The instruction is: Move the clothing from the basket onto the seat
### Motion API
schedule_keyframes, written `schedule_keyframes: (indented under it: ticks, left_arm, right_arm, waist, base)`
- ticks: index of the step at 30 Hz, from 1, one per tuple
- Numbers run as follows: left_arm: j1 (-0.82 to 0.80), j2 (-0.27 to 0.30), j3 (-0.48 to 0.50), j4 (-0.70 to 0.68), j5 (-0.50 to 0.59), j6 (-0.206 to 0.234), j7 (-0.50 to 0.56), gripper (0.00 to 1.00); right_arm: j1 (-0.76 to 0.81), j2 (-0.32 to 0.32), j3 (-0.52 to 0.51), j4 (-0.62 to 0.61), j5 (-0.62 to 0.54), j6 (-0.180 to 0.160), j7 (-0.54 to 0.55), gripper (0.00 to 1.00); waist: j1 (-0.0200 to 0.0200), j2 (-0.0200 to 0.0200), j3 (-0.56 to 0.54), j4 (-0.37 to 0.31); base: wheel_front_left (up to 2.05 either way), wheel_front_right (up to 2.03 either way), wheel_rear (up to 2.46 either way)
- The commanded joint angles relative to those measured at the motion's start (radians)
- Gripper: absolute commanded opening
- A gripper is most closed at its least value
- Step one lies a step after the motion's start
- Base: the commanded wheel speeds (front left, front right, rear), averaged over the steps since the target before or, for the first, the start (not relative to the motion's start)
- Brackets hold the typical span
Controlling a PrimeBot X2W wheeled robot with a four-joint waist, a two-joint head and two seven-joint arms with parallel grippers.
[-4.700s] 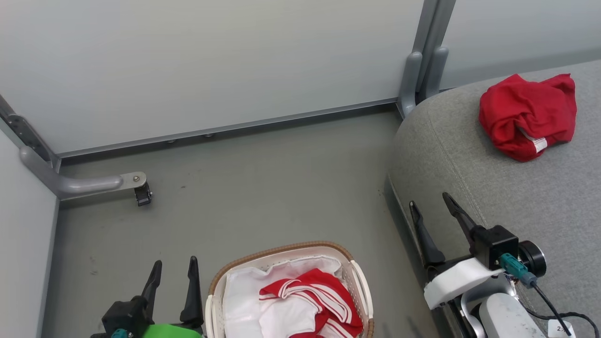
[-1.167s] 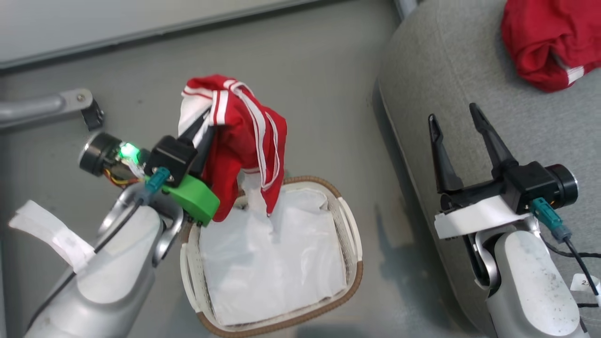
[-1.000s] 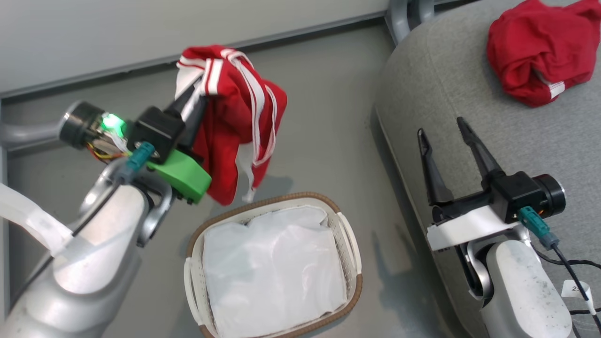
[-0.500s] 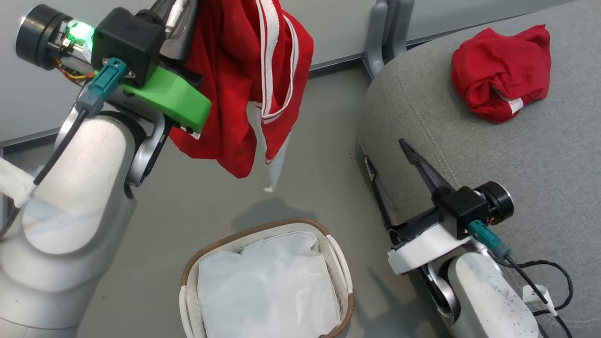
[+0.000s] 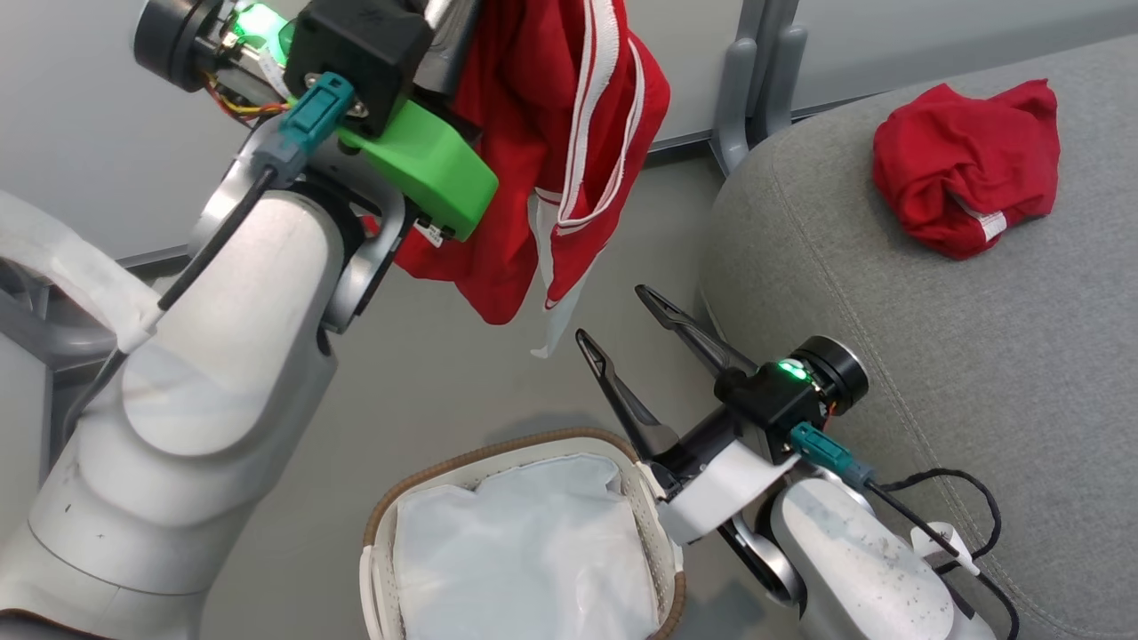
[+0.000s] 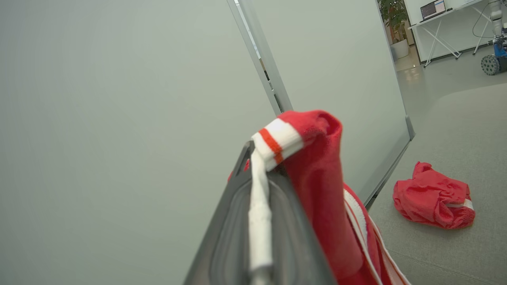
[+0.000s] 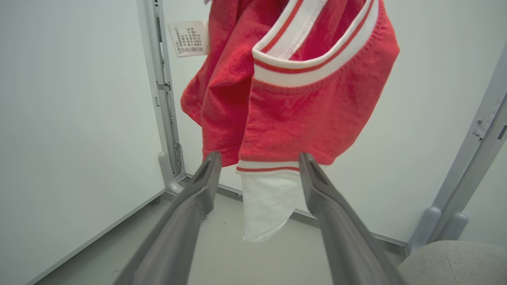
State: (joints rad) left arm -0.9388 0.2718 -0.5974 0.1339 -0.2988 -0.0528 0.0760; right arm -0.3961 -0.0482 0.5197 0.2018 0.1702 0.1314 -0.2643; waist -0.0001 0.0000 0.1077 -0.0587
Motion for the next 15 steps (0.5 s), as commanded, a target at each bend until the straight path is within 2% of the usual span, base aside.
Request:
schedule_keyframes:
  ticks: [1, 10, 15]
  left_arm:
    - [-0.025, -0.009, -0.004, -0.002, -0.003, -0.003, -0.003, 0.00]
    - [-0.066, -0.083, -0.040, 0.020, -0.006, 0.007, -0.016, 0.00]
    - [-0.069, -0.100, -0.056, 0.016, -0.011, 0.002, -0.023, 0.00]
  right_arm:
    - [-0.016, -0.004, -0.001, 0.012, 0.010, -0.001, 0.000, 1.00]
    - [-0.106, -0.004, -0.028, 0.094, 0.084, -0.001, 0.000, 1.00]
    - [-0.131, -0.004, -0.078, 0.108, 0.094, -0.001, 0.000, 1.00]
  waist:
    - [0.0001, 0.0000, -0.006, 0.015]
    - [0.0001, 0.0000, -0.014, 0.057]
    - [0.0001, 0.0000, -0.011, 0.066]
  base:
    - [0.00, 0.00, 0.00]
    - [0.00, 0.00, 0.00]
    - [0.00, 0.00, 0.00]
